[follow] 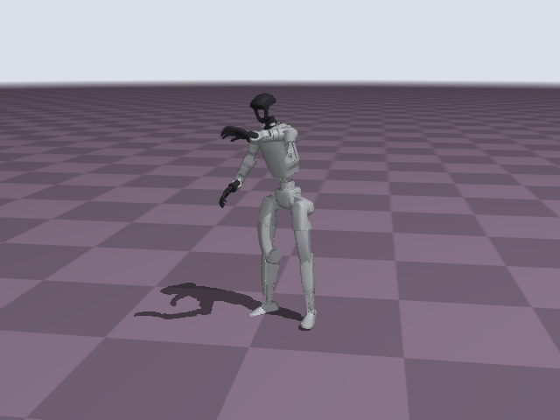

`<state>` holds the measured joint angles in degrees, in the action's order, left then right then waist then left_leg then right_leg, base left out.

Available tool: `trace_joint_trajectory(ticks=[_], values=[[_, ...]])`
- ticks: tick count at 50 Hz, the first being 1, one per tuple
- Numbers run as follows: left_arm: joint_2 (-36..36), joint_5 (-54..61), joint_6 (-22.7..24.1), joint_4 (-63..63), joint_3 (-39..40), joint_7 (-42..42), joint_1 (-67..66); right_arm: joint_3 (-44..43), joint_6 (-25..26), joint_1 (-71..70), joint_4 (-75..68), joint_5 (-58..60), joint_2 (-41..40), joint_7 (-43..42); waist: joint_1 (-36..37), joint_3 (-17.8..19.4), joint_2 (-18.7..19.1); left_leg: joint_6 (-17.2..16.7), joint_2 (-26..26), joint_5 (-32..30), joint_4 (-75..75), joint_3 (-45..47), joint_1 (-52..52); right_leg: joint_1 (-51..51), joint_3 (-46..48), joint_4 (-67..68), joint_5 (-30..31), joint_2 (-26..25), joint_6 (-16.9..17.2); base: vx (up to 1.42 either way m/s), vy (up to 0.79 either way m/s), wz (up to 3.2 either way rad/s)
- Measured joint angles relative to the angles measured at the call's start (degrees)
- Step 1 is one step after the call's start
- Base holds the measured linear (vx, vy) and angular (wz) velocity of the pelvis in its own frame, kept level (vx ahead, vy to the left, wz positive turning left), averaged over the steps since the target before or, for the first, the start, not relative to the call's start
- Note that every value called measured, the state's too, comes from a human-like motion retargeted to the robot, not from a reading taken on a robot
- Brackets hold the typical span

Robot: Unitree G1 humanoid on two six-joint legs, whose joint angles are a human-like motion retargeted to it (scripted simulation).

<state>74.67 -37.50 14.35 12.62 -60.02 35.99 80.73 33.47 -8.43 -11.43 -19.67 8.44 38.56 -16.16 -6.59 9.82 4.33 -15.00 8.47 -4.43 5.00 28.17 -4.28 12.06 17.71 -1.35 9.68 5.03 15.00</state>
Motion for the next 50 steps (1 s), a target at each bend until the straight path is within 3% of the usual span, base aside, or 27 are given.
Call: trace_joint_trajectory(ticks=[9,12,15,18,22,27,30,31,32,35,40,45,50], values=[[-0.2,15.3,-12.3,56.7,-5.9,-0.1,43.2,-3.2,0.6,8.1,-1.6,-4.8,4.5,-0.4,3.2,-3.7,3.9,0.0,-1.1,2.1,0.0,3.7,3.1,-0.5,-3.7,0.7,0.4,0.6,0.0,0.06,0.14,-0.37],[-0.5,16.2,-12.3,59.9,-10.4,-0.8,52.8,-5.7,0.5,10.5,-1.7,-5.3,2.6,-0.6,3.5,-3.6,2.9,0.0,-1.8,2.7,0.0,4.6,4.0,-0.9,-4.8,0.5,0.7,1.1,0.0,0.02,0.12,-0.26],[-0.5,17.7,-9.9,51.3,-12.6,-0.3,52.7,-7.9,1.0,11.7,-1.7,-5.3,-0.9,-1.2,3.5,-2.3,1.1,0.0,-2.7,3.3,0.0,4.7,4.7,-1.6,-5.4,0.3,0.9,2.0,0.0,-0.02,0.14,-0.06],[-1.0,18.3,-7.8,35.3,-7.3,0.3,41.5,-9.4,2.0,11.8,-1.9,-5.0,-3.8,-0.9,3.5,-0.3,-0.3,0.0,-3.8,3.8,-0.1,4.0,5.2,-2.5,-5.4,0.2,0.8,3.4,0.0,-0.05,0.17,0.18],[-5.9,15.1,-5.0,12.6,4.1,1.5,17.0,-10.5,2.7,10.5,-2.6,-4.4,-4.9,-0.4,3.1,2.2,-0.3,0.0,-5.3,4.3,0.0,2.5,5.2,-3.2,-4.7,0.5,0.7,5.5,0.0,-0.08,0.19,0.33],[-17.1,8.1,1.0,-3.2,6.4,-3.1,-11.2,-6.9,3.0,3.4,-4.5,-2.2,-6.1,-1.6,-0.3,5.8,-1.1,0.0,-6.9,4.6,0.0,1.4,4.5,-2.8,-4.5,1.0,0.8,7.3,0.0,-0.12,0.17,0.17],[-24.0,2.7,5.5,-2.4,5.8,-8.5,-27.2,-3.3,3.0,-2.3,-6.5,1.3,-9.1,-2.0,-2.7,8.0,-3.5,0.0,-7.5,4.6,0.0,1.8,4.0,-2.1,-5.0,1.1,1.0,7.7,0.0,-0.13,0.11,-0.11],[-25.7,0.6,6.7,-1.0,6.9,-9.2,-33.6,-2.4,2.9,-3.2,-7.1,3.2,-11.1,-2.5,-3.4,5.9,-4.3,0.0,-7.3,4.1,0.0,1.9,1.2,0.5,-5.0,0.5,1.6,7.5,0.0,-0.1,0.06,-0.1],[-27.6,-1.3,7.6,0.6,8.6,-9.5,-39.9,-1.5,2.8,-4.2,-7.8,5.2,-12.9,-3.0,-3.8,4.7,-5.1,0.0,-7.2,3.7,0.0,2.0,-0.8,2.3,-5.0,0.1,2.0,7.3,0.0,-0.07,0.03,-0.14],[-33.7,-2.6,7.6,6.2,18.8,-7.4,-58.4,0.0,3.2,-6.6,-9.8,11.5,-15.8,-5.5,-2.7,5.7,-7.5,0.0,-7.0,3.8,0.0,3.0,-0.6,2.4,-5.7,-0.1,1.6,6.8,0.0,-0.03,0.02,-0.34],[-43.3,14.5,5.0,10.8,37.3,-11.4,-78.9,2.3,5.6,-7.8,-11.6,18.5,-16.4,-5.7,7.4,9.7,-9.2,0.0,-6.0,5.6,-0.1,4.5,5.7,-3.0,-6.7,0.2,-0.5,5.9,0.0,0.09,-0.02,-0.28],[-42.6,27.7,2.9,11.8,43.7,-16.6,-88.0,8.7,5.6,-14.3,-8.3,24.9,-13.9,-3.5,17.1,6.2,-8.7,0.0,-5.0,7.1,-0.8,1.9,6.2,-4.8,-4.6,1.3,-1.5,5.9,0.0,0.16,-0.01,0.58],[-37.2,38.6,1.5,15.1,46.1,-19.7,-91.2,13.6,6.7,-34.6,-1.8,28.9,-3.7,-6.6,21.3,2.9,-10.3,0.0,-6.4,7.7,-1.1,-2.5,5.6,-5.6,-1.6,4.0,-2.4,8.7,0.0,0.12,0.1,0.94]])
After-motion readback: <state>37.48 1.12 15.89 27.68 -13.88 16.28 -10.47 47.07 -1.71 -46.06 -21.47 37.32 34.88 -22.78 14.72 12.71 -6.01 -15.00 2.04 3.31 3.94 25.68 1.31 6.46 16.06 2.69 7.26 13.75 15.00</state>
